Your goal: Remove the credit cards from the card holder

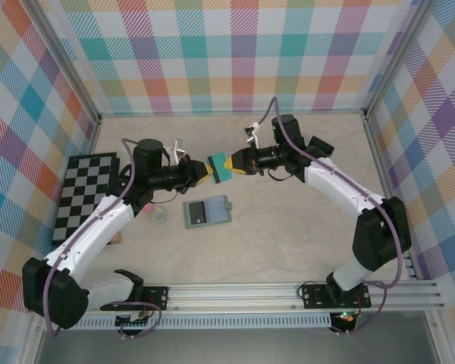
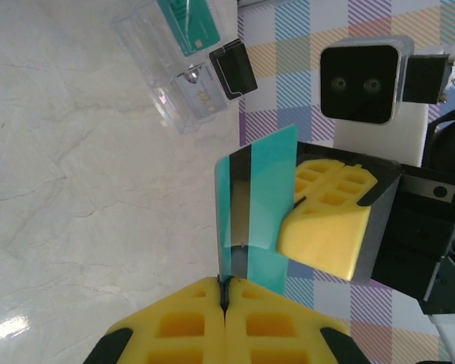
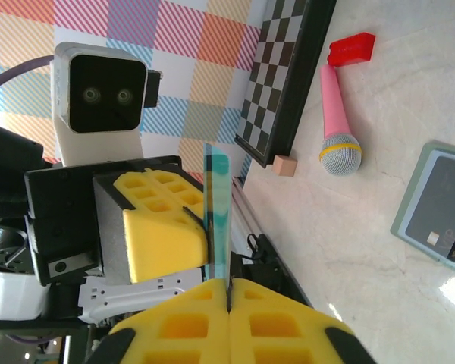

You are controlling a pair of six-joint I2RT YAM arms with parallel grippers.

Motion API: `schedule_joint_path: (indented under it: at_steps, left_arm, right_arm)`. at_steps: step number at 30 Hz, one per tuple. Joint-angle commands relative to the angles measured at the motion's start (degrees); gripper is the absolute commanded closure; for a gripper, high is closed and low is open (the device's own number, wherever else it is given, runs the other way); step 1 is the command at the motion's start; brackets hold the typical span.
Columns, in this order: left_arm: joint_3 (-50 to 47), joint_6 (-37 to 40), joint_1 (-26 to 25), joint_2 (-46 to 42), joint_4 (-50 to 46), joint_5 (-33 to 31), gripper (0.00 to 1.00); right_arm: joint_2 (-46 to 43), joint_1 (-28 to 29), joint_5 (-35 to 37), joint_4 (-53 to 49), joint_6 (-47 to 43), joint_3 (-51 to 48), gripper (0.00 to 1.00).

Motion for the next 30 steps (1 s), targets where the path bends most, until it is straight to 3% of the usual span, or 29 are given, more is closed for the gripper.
schedule_joint_path:
  at_steps: [1,4,7,12,16,20,23,30]
  left_arm:
    - [2.1,-1.3,-0.8,-0.3,-1.6,0.1,0.95]
    - [4.4,1.0,-0.7,0.1,-8.7,-2.4,0.59]
    - [7.0,5.3,-0.6,1.4,-15.7,-6.3,0.32]
    - [11.2,12.5,-0.2,5.3,-27.9,-17.3,0.08]
    - [10.7,16.3,0.9,7.3,-30.5,-21.7,0.00]
    - [8.9,18.1,2.7,7.9,-30.2,-23.2,0.00]
    - [7.6,18.3,3.8,8.0,-29.7,-24.1,0.00]
    - [8.0,17.8,6.4,11.7,-26.9,-18.3,0.00]
  right_arm:
    - [-2.6,0.3,-1.1,-4.4,-3.9,1.7,1.00]
    - [-3.1,0.2,3.7,-11.1,-9.4,3.9,1.00]
    - [-3.6,-0.3,11.4,-18.9,-15.9,6.7,1.00]
    - [-4.5,-2.3,28.6,-30.3,-27.7,11.4,1.00]
    - [-3.9,-5.1,38.9,-33.3,-37.2,14.0,1.00]
    - [0.3,-8.9,45.1,-34.3,-47.3,17.9,1.00]
    - [4.6,-10.9,49.8,-35.0,-60.5,21.1,1.00]
    - [19.3,-17.2,50.3,-41.1,-75.0,36.5,1.00]
